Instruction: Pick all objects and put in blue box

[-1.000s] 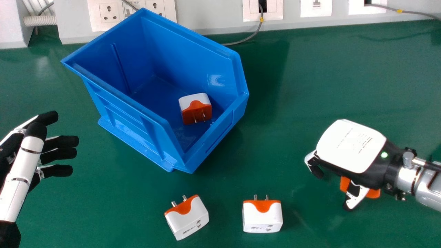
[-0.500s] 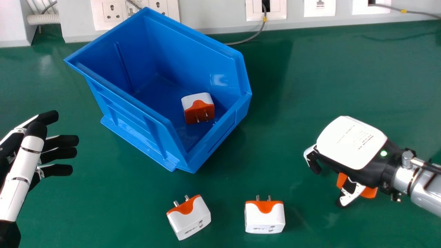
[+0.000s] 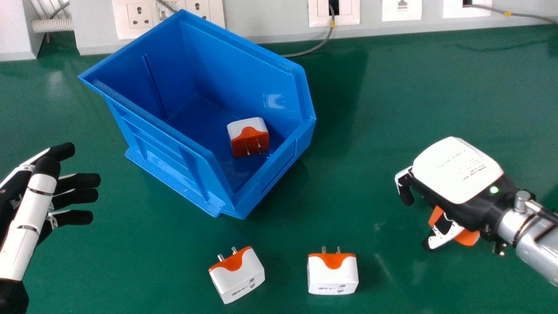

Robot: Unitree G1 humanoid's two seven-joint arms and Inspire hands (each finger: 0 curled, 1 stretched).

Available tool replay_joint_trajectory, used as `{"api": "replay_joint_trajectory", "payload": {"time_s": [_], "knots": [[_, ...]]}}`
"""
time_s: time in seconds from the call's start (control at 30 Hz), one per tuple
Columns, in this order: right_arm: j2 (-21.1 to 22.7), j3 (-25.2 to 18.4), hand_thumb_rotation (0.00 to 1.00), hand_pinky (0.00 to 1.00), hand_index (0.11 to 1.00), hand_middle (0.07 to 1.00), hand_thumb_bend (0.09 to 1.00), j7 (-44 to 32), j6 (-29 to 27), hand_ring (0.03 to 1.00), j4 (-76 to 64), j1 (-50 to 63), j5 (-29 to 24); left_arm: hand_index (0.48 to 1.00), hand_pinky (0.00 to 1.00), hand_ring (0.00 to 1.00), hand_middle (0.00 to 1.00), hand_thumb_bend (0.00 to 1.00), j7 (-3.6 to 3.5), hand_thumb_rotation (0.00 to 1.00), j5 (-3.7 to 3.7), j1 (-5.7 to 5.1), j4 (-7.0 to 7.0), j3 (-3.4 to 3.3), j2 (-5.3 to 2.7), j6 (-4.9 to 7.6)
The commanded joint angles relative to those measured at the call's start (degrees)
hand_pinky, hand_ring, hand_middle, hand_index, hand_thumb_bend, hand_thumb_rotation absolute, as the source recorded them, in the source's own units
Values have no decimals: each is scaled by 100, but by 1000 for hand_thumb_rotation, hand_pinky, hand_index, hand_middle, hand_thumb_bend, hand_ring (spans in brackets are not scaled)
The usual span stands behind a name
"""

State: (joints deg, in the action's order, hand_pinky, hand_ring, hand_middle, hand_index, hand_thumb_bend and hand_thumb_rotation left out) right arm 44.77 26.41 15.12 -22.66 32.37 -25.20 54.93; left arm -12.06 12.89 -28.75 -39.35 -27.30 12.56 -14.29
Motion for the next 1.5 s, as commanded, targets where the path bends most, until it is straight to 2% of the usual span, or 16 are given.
{"api": "replay_joint_trajectory", "payload": {"time_s": [0.0,0.13,0.3,0.53,0.7,1.0,1.33,1.47], "knots": [[-42,-249,150,102,469,194,491,-79,152,137,-229,-34,-218,822,610,684,686,456,15,866,-43,35,8,1,30,143],[-180,-400,151,97,469,196,490,-197,297,133,-334,-26,-402,822,610,684,686,447,22,865,-64,80,39,39,28,147],[-517,-709,151,95,469,195,490,-429,539,130,-377,-53,-910,822,611,685,686,440,25,864,-88,105,58,74,18,145],[-814,-1039,151,87,469,172,488,-724,1123,117,-649,99,-1291,824,613,681,682,431,34,863,-102,107,62,87,17,153],[-1015,-1210,150,90,469,172,487,-973,1589,124,-843,190,-1542,824,614,681,681,424,20,863,-84,121,77,79,17,153],[-1359,-1506,148,82,470,166,485,-1197,2006,116,-1178,240,-2019,824,613,680,680,420,19,861,-96,141,82,62,48,128],[-2041,-2074,147,61,470,145,483,-1855,3045,93,-1989,461,-3120,825,614,681,681,419,6,857,-116,154,154,40,74,149],[-2199,-2212,147,49,470,131,483,-1932,3342,79,-2158,468,-3355,825,614,681,681,415,4,857,-128,160,175,41,77,170]]}}
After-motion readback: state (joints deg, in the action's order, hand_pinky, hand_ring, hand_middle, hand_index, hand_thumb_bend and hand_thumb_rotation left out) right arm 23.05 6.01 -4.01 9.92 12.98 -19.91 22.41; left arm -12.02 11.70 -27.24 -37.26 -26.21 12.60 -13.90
